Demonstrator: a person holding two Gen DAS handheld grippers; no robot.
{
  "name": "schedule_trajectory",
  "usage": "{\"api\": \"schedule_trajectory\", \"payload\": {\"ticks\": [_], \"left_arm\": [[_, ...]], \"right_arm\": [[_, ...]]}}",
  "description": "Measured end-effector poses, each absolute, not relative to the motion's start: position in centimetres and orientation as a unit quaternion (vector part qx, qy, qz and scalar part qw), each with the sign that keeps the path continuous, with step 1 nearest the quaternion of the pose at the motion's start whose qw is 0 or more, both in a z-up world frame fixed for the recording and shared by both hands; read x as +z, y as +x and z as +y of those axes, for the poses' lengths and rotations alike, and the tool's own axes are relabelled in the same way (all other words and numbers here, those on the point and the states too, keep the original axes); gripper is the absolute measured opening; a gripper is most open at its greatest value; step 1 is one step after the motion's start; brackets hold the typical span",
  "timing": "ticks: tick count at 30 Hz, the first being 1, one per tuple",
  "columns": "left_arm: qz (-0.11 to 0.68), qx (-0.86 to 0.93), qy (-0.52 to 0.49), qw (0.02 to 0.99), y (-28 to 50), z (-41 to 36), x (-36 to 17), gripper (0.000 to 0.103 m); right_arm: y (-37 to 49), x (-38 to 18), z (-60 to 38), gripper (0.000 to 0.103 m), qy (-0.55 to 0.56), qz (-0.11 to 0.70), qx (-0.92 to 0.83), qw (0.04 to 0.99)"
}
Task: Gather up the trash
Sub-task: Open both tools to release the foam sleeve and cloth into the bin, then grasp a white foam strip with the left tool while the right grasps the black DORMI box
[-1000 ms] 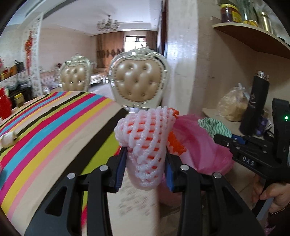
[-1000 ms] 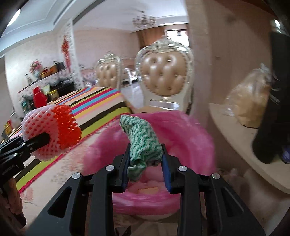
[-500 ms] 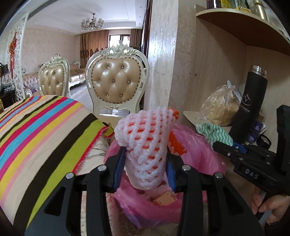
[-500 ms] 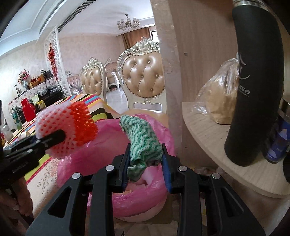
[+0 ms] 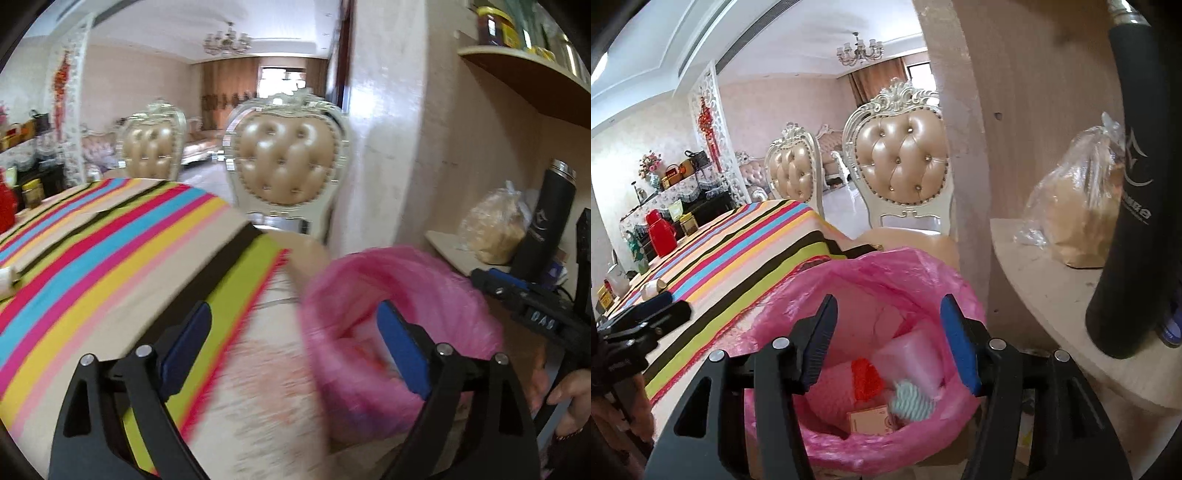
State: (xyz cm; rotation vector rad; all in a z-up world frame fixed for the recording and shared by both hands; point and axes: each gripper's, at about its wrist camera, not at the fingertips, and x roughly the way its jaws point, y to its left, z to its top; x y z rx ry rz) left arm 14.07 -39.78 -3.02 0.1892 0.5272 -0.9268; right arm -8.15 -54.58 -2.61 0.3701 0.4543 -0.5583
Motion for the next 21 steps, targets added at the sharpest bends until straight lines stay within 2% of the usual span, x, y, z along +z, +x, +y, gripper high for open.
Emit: {"api": "schedule_trajectory", "payload": {"ticks": [4, 21], "left_arm": [[0.251, -0.397, 0.086, 0.879, 15.2, -35.1, -2.7, 0.098], [0.238, -0.199, 0.095, 0.946, 16.1, -14.0, -2.7, 0.098]], "right_arm": [[-7.5, -2.3, -52.9, 0.057, 0.172, 0.226, -0.255, 0.925], [3.7, -0.8, -34.6, 0.061, 0.099, 0.273, -0.053, 0.956]]}}
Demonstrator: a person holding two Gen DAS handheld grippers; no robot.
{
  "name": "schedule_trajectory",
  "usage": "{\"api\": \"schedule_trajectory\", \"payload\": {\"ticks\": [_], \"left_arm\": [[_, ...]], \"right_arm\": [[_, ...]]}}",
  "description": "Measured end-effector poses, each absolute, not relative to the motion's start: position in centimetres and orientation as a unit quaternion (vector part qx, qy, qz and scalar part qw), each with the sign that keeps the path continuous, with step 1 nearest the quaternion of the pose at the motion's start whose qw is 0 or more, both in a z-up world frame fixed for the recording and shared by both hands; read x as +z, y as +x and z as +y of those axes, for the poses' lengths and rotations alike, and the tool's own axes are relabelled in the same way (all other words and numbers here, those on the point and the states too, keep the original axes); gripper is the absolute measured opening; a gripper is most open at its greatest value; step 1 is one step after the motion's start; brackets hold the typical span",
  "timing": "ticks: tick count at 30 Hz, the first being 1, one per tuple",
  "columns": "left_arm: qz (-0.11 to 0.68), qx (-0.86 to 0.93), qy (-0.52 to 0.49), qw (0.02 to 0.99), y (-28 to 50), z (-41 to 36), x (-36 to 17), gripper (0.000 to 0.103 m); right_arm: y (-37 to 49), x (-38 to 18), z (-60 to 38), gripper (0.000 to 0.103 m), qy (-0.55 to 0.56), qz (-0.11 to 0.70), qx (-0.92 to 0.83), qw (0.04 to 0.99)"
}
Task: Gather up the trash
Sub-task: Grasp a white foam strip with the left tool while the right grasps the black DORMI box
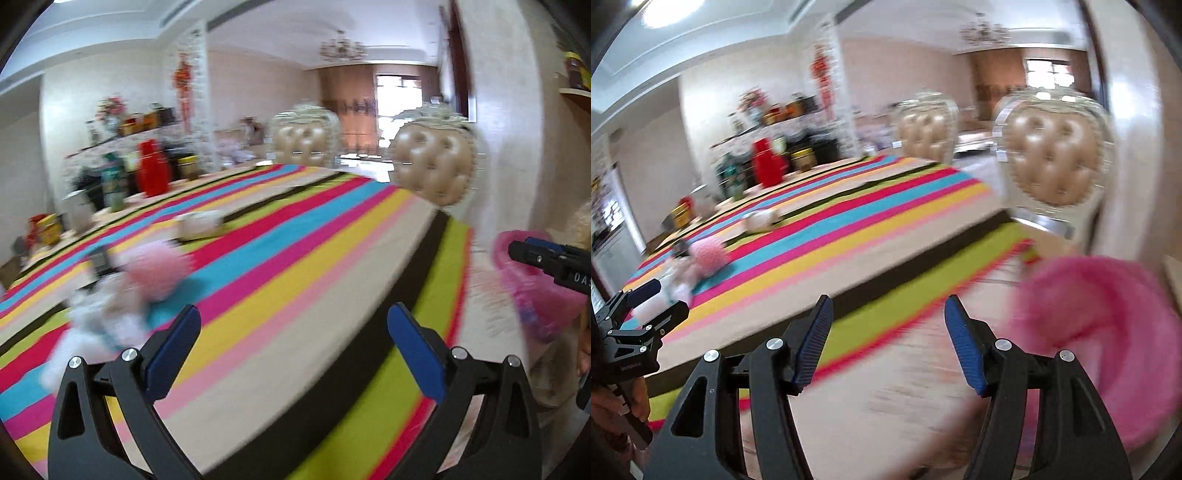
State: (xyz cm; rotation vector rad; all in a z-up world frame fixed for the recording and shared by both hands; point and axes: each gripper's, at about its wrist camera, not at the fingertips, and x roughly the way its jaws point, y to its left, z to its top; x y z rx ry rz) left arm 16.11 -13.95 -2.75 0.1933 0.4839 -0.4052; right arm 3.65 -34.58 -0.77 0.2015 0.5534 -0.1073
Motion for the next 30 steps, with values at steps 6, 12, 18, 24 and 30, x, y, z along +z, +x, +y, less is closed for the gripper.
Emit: {"api": "schedule_trajectory", "payload": {"ticks": [6, 12, 18, 24, 30], "left_arm": [[0.242, -0.105, 0.078, 0.961, 16.5, -4.6, -2.6, 0.098], [0.274, -0.034, 0.030, 0.961, 18.2, 3.5, -3.1, 0.098], [0.321, -0.016, 0.032, 0.946, 21.0, 6.6, -4.3, 0.098], [0.342, -0.035, 0.047, 0.938, 23.1, 6.2, -5.4, 0.095], [0.361, -0.062, 0.042, 0.929, 24.1, 5.5, -6.1, 0.076]], "right_arm": [[8.3, -0.2, -26.5, 0.061, 0.066, 0.281, 0.030, 0.957], [11.9, 0.1, -19.7, 0.064, 0.044, 0.288, 0.095, 0.952], [14.2, 0.4, -15.2, 0.064, 0.025, 0.295, 0.132, 0.946], [16.2, 0.4, -12.7, 0.064, 0.017, 0.304, 0.149, 0.941], [17.6, -0.1, -11.1, 0.064, 0.010, 0.313, 0.152, 0.938]]}}
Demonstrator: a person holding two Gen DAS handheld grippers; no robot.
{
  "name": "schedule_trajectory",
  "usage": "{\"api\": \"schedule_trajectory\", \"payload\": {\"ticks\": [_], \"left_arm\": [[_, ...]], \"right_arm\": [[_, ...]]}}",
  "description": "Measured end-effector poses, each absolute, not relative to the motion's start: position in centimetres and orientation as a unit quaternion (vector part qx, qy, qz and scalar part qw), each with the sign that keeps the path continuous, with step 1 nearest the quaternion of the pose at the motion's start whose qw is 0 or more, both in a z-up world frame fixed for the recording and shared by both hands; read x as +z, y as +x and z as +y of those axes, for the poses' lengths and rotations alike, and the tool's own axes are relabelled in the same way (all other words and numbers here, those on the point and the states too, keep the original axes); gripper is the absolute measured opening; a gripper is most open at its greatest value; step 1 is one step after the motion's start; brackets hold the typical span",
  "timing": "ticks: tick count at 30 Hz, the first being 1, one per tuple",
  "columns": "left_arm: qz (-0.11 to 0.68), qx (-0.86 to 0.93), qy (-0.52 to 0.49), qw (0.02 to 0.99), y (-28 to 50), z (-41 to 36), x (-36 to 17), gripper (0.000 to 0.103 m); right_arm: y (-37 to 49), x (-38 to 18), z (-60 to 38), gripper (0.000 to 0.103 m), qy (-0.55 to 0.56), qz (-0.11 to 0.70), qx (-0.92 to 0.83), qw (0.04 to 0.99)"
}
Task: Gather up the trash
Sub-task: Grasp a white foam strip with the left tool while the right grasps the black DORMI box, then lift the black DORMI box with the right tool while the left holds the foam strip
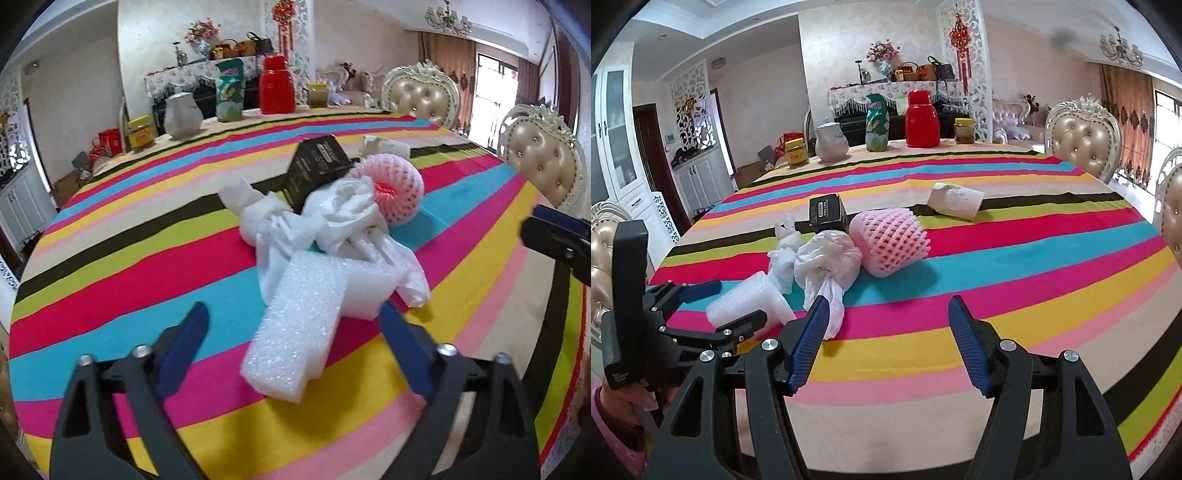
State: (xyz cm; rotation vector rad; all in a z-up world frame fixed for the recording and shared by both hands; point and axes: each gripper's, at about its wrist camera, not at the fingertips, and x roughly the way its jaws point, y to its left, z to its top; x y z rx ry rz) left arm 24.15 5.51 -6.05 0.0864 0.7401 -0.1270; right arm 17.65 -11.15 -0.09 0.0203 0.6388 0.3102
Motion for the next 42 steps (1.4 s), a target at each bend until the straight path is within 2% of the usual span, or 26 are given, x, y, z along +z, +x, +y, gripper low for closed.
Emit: {"api": "schedule_trajectory", "payload": {"ticks": [1, 2, 3, 4, 13, 23, 27, 33, 38, 39, 40, 42], "left_arm": [[0.366, -0.068, 0.041, 0.927, 24.3, 5.5, -6.2, 0.070], [0.370, -0.072, 0.039, 0.925, 24.5, 5.4, -6.3, 0.050], [0.375, -0.079, 0.031, 0.923, 24.6, 5.6, -6.4, 0.037], [0.372, -0.082, 0.025, 0.924, 24.5, 5.8, -6.3, 0.032], [0.258, -0.001, -0.039, 0.965, 22.1, 10.0, -3.8, 0.032], [0.187, 0.085, -0.100, 0.974, 19.8, 14.1, -2.6, 0.032], [0.178, 0.085, -0.118, 0.973, 19.4, 14.7, -2.4, 0.032], [0.180, 0.079, -0.089, 0.976, 19.4, 13.4, -2.1, 0.032], [0.185, 0.073, -0.071, 0.977, 19.5, 12.9, -2.1, 0.033], [0.186, 0.073, -0.072, 0.977, 19.5, 12.9, -2.1, 0.033], [0.187, 0.073, -0.073, 0.977, 19.5, 13.0, -2.1, 0.033], [0.189, 0.073, -0.076, 0.976, 19.6, 13.2, -2.2, 0.033]], "right_arm": [[17.9, -0.1, -11.0, 0.064, 0.010, 0.314, 0.152, 0.937], [18.2, -0.2, -10.7, 0.064, 0.009, 0.316, 0.152, 0.936], [18.6, -0.4, -10.4, 0.064, 0.009, 0.319, 0.152, 0.936], [19.0, -0.5, -10.0, 0.064, 0.009, 0.320, 0.153, 0.935], [22.2, -1.0, -6.8, 0.064, -0.010, 0.317, 0.159, 0.935], [27.0, 0.5, -1.7, 0.064, -0.034, 0.292, 0.184, 0.938], [28.9, 0.4, -0.1, 0.063, -0.047, 0.292, 0.183, 0.938], [30.7, -0.1, 1.7, 0.061, -0.059, 0.298, 0.185, 0.934], [32.6, -1.5, 2.5, 0.054, -0.066, 0.323, 0.184, 0.926], [33.0, -2.0, 2.6, 0.050, -0.068, 0.331, 0.185, 0.923], [33.3, -2.4, 2.7, 0.041, -0.070, 0.338, 0.184, 0.920], [33.1, -2.8, 2.7, 0.038, -0.069, 0.339, 0.181, 0.920]]}}
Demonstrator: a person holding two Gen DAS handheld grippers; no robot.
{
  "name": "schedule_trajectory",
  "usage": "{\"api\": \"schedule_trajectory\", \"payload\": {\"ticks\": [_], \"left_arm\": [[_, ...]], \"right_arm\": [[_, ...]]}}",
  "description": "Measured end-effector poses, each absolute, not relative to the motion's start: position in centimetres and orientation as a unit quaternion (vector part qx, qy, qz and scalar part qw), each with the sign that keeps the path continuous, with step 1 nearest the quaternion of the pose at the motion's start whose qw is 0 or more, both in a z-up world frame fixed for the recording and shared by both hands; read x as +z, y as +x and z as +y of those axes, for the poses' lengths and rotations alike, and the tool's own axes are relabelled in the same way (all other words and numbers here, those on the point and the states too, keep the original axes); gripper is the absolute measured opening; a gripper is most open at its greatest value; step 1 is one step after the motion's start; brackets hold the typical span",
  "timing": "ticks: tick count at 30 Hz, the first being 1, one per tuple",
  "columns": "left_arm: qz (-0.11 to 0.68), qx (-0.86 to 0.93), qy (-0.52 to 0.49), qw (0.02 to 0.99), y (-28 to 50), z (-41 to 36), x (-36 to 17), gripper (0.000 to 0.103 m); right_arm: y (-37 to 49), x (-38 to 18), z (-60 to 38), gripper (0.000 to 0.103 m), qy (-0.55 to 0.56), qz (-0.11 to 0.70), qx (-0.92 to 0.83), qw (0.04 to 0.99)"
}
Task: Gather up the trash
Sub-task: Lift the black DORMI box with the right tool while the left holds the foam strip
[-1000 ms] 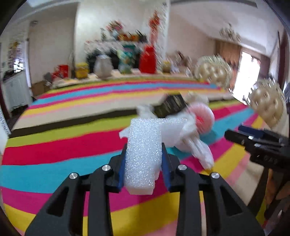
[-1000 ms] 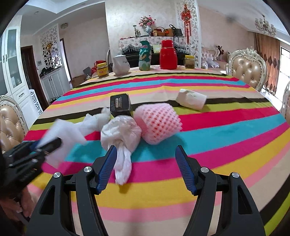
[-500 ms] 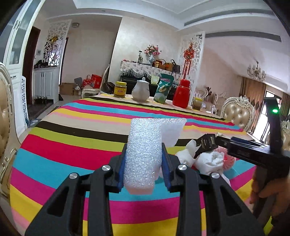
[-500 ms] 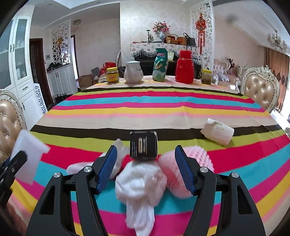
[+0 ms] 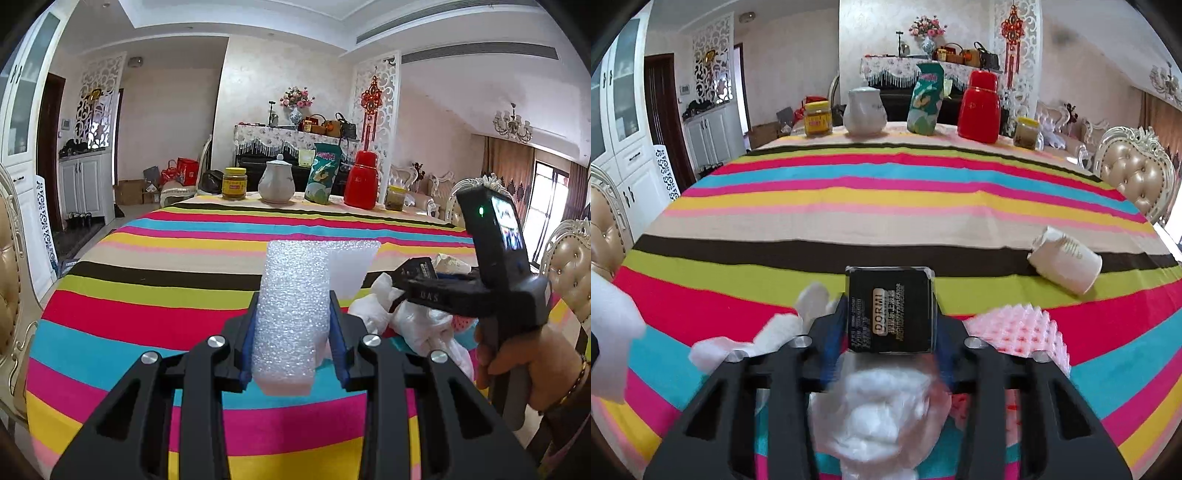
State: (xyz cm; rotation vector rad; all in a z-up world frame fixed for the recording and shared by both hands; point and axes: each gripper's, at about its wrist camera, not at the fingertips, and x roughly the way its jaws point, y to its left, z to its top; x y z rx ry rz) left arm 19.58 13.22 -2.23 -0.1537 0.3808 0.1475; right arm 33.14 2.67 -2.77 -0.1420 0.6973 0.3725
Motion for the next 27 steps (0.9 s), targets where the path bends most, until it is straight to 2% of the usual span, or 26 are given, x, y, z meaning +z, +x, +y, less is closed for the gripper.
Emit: {"api": "schedule_trajectory", "payload": {"ticks": [16, 27], "left_arm": [[0.185, 0.068, -0.073, 0.978, 19.7, 13.4, -2.4, 0.033], [0.187, 0.067, -0.076, 0.977, 20.1, 13.3, -2.4, 0.033]], "right_arm": [[22.1, 1.8, -0.8, 0.037, -0.025, 0.238, 0.205, 0.949], [17.3, 1.1, -5.7, 0.038, -0.002, 0.245, 0.191, 0.951]]}}
